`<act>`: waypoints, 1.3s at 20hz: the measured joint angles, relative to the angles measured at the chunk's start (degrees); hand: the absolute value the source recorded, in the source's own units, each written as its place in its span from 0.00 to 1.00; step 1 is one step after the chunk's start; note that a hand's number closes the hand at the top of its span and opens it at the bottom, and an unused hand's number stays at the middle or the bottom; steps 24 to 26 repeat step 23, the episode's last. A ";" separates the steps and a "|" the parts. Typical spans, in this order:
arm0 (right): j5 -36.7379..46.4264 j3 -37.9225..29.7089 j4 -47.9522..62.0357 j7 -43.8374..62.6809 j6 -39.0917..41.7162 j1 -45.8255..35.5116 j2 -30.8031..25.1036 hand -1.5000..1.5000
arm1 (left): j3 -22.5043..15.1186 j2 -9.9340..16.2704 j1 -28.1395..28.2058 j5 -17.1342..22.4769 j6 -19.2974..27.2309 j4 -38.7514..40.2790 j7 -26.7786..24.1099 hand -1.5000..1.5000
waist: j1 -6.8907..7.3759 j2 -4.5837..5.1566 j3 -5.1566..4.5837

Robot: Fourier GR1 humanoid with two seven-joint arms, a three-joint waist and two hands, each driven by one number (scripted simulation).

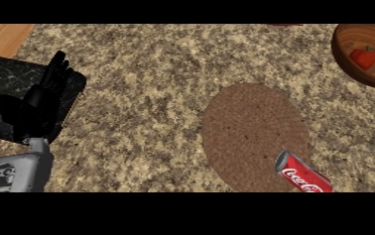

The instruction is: Pick the bell pepper from the placemat and place it in the bowl

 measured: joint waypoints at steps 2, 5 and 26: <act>-4.20 -4.17 0.29 -1.14 1.22 -0.43 -0.97 0.00 | 0.47 0.29 -0.19 0.07 0.14 0.21 0.25 0.50 | -0.28 -0.06 0.01; -9.00 -8.96 0.97 -2.27 3.49 0.16 -3.02 0.00 | 0.38 0.32 0.40 0.25 -0.32 0.18 0.21 0.50 | -0.28 -0.07 -0.03; -20.47 -19.53 4.18 -8.38 31.01 18.40 -17.18 0.00 | 1.45 0.60 2.33 0.55 -0.59 -0.21 -1.00 0.50 | -1.45 -0.37 0.08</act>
